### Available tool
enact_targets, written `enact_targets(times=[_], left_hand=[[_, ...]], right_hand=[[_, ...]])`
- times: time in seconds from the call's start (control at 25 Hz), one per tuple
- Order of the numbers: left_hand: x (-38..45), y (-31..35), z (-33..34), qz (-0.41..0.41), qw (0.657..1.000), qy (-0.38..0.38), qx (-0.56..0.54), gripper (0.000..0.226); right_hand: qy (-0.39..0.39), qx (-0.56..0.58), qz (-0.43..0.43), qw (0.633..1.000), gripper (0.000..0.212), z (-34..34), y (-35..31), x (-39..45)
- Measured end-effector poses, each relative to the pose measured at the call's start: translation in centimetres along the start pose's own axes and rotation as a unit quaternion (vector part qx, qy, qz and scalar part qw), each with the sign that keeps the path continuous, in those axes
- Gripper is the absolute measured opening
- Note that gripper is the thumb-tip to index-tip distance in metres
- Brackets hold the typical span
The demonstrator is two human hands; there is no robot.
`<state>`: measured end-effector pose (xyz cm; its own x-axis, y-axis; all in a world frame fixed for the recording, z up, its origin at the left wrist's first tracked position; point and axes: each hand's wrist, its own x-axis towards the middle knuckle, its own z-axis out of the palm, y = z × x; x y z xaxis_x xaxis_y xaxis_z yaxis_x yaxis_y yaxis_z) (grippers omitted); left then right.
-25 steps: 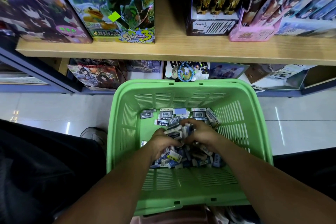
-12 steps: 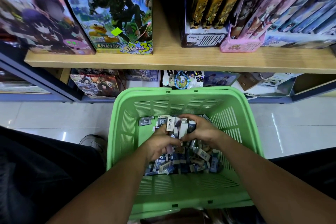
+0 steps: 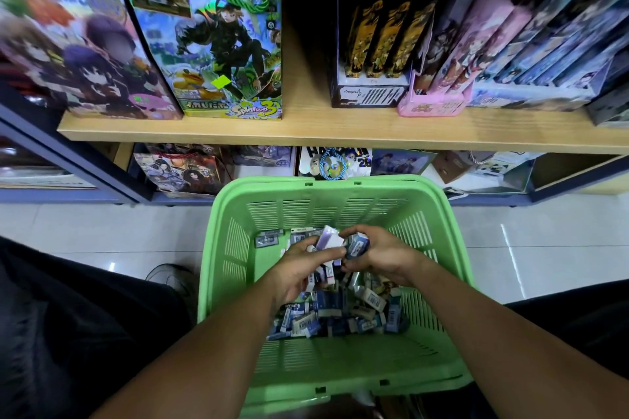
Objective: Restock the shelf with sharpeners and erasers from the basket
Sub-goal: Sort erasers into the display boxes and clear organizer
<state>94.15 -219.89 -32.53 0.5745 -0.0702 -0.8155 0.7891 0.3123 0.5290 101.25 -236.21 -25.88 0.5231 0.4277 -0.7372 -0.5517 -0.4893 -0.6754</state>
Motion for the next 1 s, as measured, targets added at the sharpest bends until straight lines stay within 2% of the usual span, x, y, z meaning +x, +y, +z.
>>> enact_targets(times=[0.08,0.16,0.24,0.36,0.4,0.48,0.52,0.6,0.72,0.8,1.0], left_hand=[[-0.4,0.8,0.0,0.016,1.000,0.000,-0.004,0.102],[-0.9,1.6,0.0,0.030,1.000,-0.006,-0.001,0.107],[-1.9,2.4,0.0,0.038,0.999,-0.017,0.019,0.105],[-3.9,4.0,0.2,0.045,0.996,-0.058,0.042,0.084],[-4.6,4.7,0.4,0.046,0.995,-0.077,0.044,0.086],[-5.8,6.3,1.1,0.057,0.990,-0.122,0.046,0.088],[-6.3,7.0,1.5,0.067,0.986,-0.142,0.047,0.081],[-7.4,8.4,2.4,0.089,0.983,-0.152,0.052,0.076],[-9.4,10.8,3.4,0.125,0.982,-0.124,0.068,0.090],[-11.3,12.5,3.9,0.149,0.980,-0.108,0.072,0.081],[-14.4,15.1,5.1,0.191,0.967,-0.110,0.130,0.084]], right_hand=[[-0.015,0.023,-0.004,1.000,0.032,-0.3,-0.6,-0.4],[-0.040,0.013,-0.010,0.999,0.023,-0.8,-1.5,-1.0],[-0.059,-0.014,-0.003,0.998,0.021,-1.3,-3.0,-1.8],[-0.072,-0.038,0.001,0.997,0.018,-2.1,-5.8,-3.7],[-0.077,-0.032,0.000,0.996,0.019,-2.4,-6.6,-4.3],[-0.091,-0.022,-0.025,0.995,0.023,-2.9,-7.9,-5.8],[-0.094,-0.026,-0.046,0.994,0.026,-3.2,-8.5,-6.7],[-0.076,-0.047,-0.087,0.992,0.030,-3.7,-9.7,-8.6],[-0.012,-0.094,-0.150,0.984,0.031,-4.1,-11.5,-11.1],[0.016,-0.098,-0.171,0.980,0.034,-4.1,-12.6,-12.5],[0.021,-0.078,-0.215,0.973,0.034,-4.0,-14.3,-15.4]])
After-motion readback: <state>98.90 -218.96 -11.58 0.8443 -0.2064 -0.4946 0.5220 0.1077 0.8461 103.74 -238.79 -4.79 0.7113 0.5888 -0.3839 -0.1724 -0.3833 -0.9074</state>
